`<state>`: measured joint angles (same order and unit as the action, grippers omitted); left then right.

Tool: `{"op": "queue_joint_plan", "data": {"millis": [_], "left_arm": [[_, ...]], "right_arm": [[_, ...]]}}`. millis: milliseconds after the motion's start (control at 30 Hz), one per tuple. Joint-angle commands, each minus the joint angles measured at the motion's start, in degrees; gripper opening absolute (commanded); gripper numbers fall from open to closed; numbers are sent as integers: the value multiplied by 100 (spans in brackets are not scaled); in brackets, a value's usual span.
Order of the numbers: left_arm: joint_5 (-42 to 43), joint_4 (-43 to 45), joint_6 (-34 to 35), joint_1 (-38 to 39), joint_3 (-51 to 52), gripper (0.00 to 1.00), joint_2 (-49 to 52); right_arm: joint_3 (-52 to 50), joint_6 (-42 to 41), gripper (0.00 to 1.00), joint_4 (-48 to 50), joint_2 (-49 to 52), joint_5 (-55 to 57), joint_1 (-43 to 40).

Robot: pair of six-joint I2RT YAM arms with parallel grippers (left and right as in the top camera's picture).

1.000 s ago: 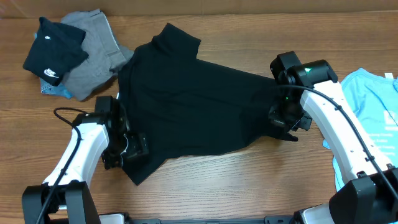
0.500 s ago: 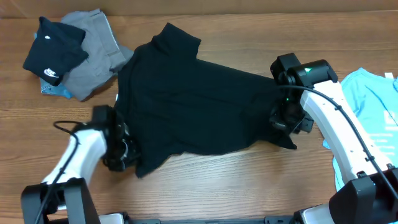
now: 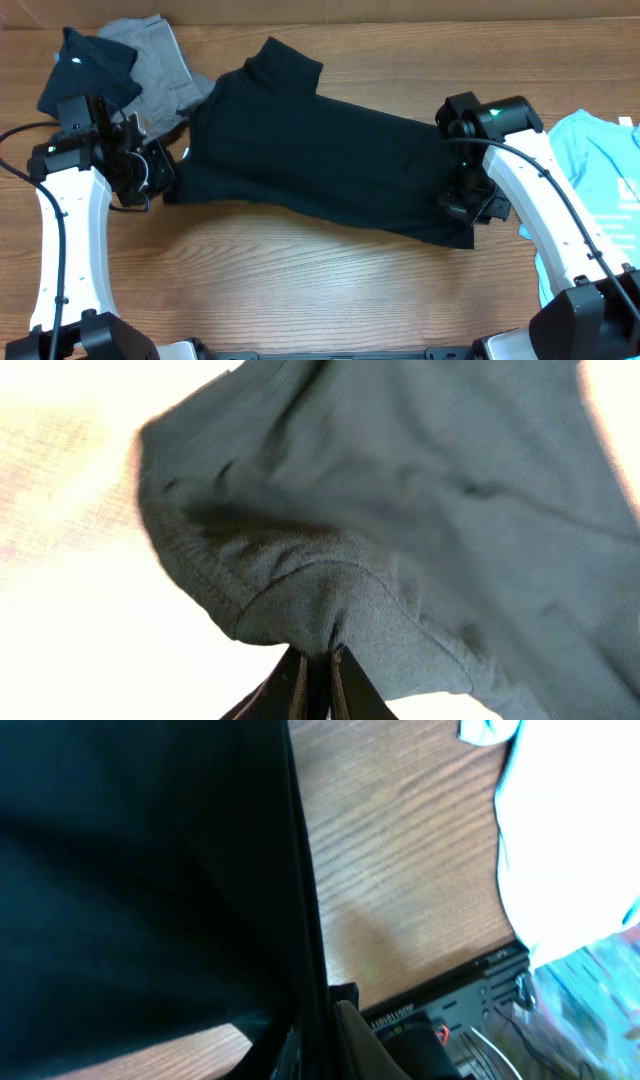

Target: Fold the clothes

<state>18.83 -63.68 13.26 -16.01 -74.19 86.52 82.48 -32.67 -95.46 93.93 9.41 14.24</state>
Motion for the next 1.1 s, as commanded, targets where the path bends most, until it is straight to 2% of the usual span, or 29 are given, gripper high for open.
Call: {"op": "queue_joint_plan", "data": {"millis": [0, 100, 200, 300, 333, 400, 467, 533, 667, 767, 900, 1000, 1067], "left_arm": [[-767, -341, -153, -9, 68, 9, -15], [-1331, -765, -153, -9, 140, 5, -15], [-1582, -953, -151, -9, 144, 7, -15], [-1346, -433, -175, 20, 146, 31, 0], [-1257, -131, -170, 63, 149, 50, 17], [-1088, 254, -170, 166, 184, 61, 46], [-879, 424, -179, 317, 214, 68, 98], [-627, 227, -407, 509, 214, 66, 142], [-544, -610, -752, 990, 223, 55, 146], [-590, -855, -750, 1438, 474, 55, 146], [-605, -511, -319, 2002, 1410, 62, 146], [-866, -81, 210, 2144, 2116, 62, 146], [-933, 267, 483, 2129, 2511, 59, 146]], "right_arm": [[4, 13, 14, -142, -109, 55, -11], [-87, 131, 14, -164, -109, -225, -7], [-118, 162, 17, -105, -109, -271, -7], [-118, 160, 27, 131, -107, -313, -7], [-118, 160, 35, 269, -107, -330, -7], [-118, 160, 39, 485, -107, -409, -7], [-118, 157, 41, 708, -107, -507, -9], [-118, 149, 42, 831, -107, -505, -13], [-118, 142, 43, 861, -107, -505, -13], [-118, 142, 43, 957, -107, -505, -13], [-118, 140, 46, 1078, -107, -507, -13], [-118, 142, 47, 1078, -107, -505, -13], [-118, 142, 47, 1097, -107, -505, -13]]}}
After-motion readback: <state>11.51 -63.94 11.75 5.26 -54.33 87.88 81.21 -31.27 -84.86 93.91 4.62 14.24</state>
